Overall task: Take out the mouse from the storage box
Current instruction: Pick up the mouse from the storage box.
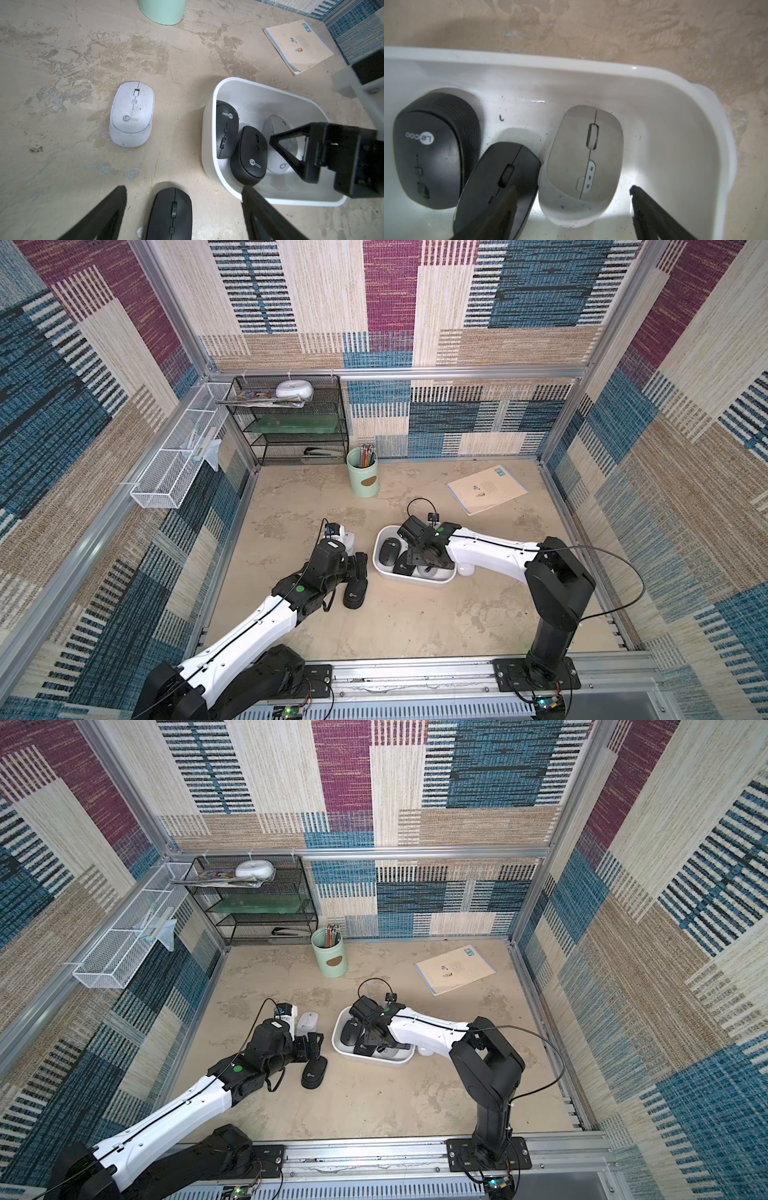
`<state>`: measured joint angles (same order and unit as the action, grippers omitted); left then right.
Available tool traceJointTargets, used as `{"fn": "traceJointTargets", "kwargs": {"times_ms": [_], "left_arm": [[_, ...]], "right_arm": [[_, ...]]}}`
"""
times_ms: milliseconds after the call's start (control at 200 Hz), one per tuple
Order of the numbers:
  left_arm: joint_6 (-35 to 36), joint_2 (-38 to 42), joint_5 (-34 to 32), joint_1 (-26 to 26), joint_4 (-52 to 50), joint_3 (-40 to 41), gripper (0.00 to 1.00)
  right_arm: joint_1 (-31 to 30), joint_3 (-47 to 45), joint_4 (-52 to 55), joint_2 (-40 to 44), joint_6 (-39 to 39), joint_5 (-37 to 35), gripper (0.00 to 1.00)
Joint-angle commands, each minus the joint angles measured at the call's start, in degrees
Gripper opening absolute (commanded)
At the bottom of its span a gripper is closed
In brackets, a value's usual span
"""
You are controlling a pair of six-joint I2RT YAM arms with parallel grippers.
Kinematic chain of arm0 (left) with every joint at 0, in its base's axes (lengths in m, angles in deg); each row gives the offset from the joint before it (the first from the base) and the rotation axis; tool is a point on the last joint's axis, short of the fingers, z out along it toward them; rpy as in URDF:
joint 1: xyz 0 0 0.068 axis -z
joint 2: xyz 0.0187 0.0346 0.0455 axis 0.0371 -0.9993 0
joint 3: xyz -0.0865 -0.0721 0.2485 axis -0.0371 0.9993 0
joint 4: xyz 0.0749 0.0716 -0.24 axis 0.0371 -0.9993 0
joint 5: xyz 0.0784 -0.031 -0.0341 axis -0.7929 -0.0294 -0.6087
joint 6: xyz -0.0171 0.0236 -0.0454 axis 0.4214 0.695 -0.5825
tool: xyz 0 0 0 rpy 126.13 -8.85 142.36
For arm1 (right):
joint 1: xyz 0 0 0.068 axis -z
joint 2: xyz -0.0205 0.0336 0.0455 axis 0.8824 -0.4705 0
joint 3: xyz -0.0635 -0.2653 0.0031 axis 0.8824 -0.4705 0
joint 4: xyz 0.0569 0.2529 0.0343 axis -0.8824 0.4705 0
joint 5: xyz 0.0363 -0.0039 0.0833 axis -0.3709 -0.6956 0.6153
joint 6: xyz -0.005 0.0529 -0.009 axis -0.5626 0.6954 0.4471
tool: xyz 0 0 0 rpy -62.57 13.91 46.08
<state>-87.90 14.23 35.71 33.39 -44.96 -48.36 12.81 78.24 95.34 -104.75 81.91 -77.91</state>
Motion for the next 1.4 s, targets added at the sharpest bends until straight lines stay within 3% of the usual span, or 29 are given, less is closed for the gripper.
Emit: {"fn": "traceJointTargets", "kwargs": {"times_ms": [0,275,731,1137,1397], "left_arm": [[-0.1,0.7,0.7,-0.1,-0.3,0.2,0.91],[-0.3,1.9,1.3,-0.1,-0.5,0.5,0.91],[-0.4,2.7,0.7,-0.2,-0.9,0.6,0.92],[-0.3,3.6,-0.6,-0.3,-1.3,0.8,0.93],[-0.3,7.5,-4.3,-0.3,-2.4,1.9,0.93]], "right_arm": [[0.3,2.4,2.6,-2.8,2.6,-0.5,0.89],[1.0,2.3,1.2,-5.7,3.4,-0.4,0.8],[0.9,0.4,-0.8,-4.3,2.6,-1.1,0.51],[-0.3,-2.4,-2.8,6.6,-4.6,-4.1,0.46],[-6.0,-5.0,-7.1,13.0,-14.9,-2.8,0.44]]}}
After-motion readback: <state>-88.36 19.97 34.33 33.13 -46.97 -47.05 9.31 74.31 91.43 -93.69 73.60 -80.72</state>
